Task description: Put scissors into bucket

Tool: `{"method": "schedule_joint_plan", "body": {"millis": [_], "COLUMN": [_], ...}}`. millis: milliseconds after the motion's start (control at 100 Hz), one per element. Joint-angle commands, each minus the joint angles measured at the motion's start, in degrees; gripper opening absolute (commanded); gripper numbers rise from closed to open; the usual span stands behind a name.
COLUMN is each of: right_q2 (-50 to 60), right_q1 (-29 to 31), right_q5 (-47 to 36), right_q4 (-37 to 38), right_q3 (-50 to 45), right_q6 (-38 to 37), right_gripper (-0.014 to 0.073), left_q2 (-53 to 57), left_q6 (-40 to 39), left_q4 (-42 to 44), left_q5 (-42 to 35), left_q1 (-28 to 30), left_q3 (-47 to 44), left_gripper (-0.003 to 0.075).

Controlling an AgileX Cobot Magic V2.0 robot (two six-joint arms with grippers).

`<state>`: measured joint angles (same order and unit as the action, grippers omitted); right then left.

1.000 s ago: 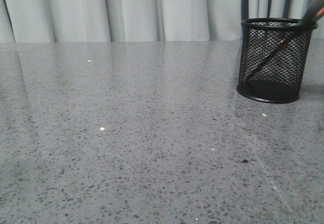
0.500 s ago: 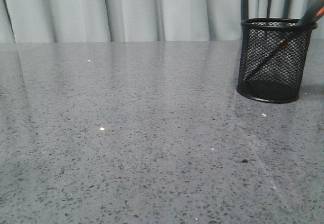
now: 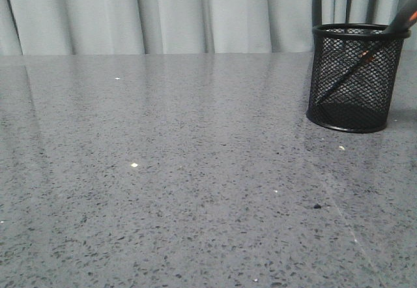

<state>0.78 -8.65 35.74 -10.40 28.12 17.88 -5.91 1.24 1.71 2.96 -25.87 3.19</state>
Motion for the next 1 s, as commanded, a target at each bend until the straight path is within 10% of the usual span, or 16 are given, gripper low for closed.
{"method": "schedule_joint_plan", "body": {"millis": [0,420,990], "right_q2": [0.6,0.6,0.6], "right_q1": [0.0,0.0,0.0], "right_q5": [-4.8,-4.9,-4.9], "right_q4": [0.3,0.3,0.3], "right_q3": [1.1,1.1,1.1], "right_q6": [0.4,0.4,0.4], "right_gripper": [-0.0045,-0.0045,-0.0045], "left_q2": [1.6,7.7,7.7], "left_q6": [0.0,-0.2,-0.2], "left_q4": [-3.5,-3.6,-3.4], "left_q5": [-7.3,13.2,13.3], "left_q1": [6.9,18.9,18.9], "left_q3": [-2.1,-5.4,-5.5], "left_gripper": [-0.0020,-0.0020,-0.0020]}}
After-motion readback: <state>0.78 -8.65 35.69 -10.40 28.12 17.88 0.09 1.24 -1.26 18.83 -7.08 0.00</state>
